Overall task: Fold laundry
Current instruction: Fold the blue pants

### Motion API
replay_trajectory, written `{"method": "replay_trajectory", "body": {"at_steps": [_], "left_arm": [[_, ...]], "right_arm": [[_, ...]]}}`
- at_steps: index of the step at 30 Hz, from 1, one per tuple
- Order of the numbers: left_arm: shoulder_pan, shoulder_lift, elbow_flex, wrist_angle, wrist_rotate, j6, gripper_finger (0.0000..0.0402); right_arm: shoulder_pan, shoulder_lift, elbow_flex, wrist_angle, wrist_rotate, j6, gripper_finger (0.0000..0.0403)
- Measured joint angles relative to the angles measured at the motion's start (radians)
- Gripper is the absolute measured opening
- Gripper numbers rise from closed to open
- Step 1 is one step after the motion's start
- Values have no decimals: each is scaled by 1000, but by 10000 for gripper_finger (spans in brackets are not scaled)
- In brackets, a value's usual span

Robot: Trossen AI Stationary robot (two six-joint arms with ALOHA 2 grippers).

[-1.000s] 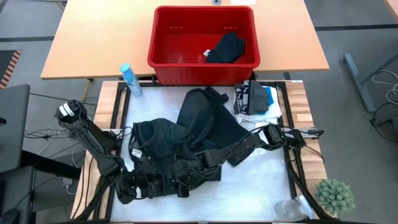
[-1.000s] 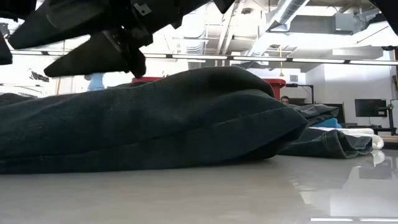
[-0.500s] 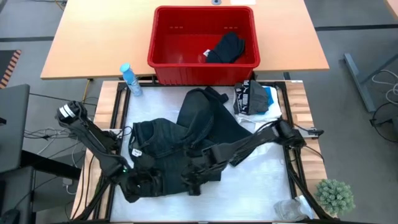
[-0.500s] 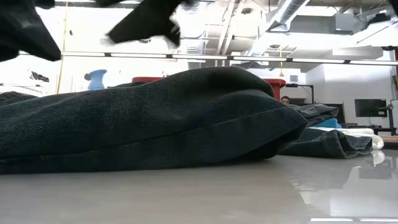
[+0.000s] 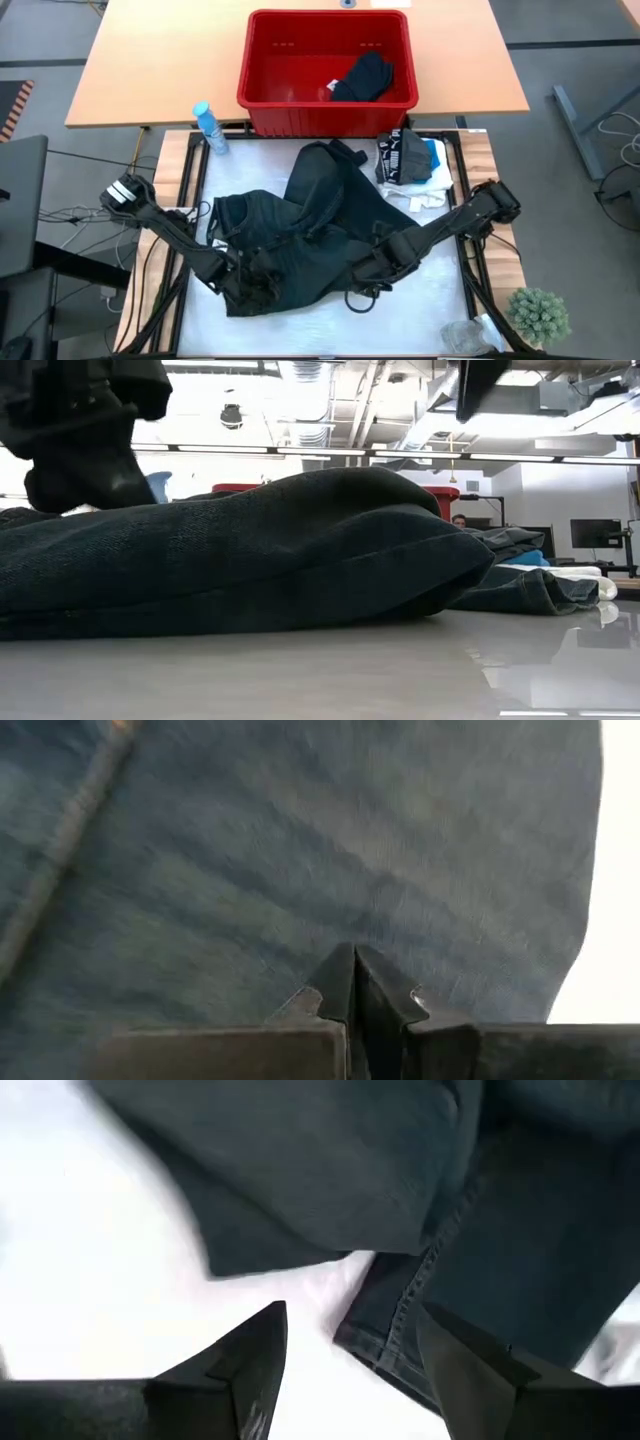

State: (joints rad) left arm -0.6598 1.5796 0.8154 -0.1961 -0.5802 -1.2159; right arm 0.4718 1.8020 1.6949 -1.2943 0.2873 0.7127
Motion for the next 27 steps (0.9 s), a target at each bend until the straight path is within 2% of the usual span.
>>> {"method": "replay_trajectory", "body": {"at_steps": [3, 7, 12, 16, 20, 24, 27], "left_arm": [[-8, 22, 1, 15, 39, 12, 0], [-22, 58, 1, -24, 75, 23, 0], [-29, 59, 1, -179, 87, -23, 0], [-47, 59, 1, -351, 160, -123, 0], [-103, 55, 1, -409, 181, -200, 0], [-144, 53, 2, -435, 205, -269, 0], [-163, 54, 2, -436, 192, -329, 0]], "right_arm": [[34, -16, -121, 59, -9, 68, 248], [87, -15, -256, 241, -55, 80, 248], [141, -18, -347, 426, -26, 24, 248], [141, -15, -453, 392, -28, 191, 248], [114, -15, -522, 405, 10, 295, 248], [72, -15, -543, 424, 44, 292, 248], [40, -16, -543, 491, 47, 195, 248]]}}
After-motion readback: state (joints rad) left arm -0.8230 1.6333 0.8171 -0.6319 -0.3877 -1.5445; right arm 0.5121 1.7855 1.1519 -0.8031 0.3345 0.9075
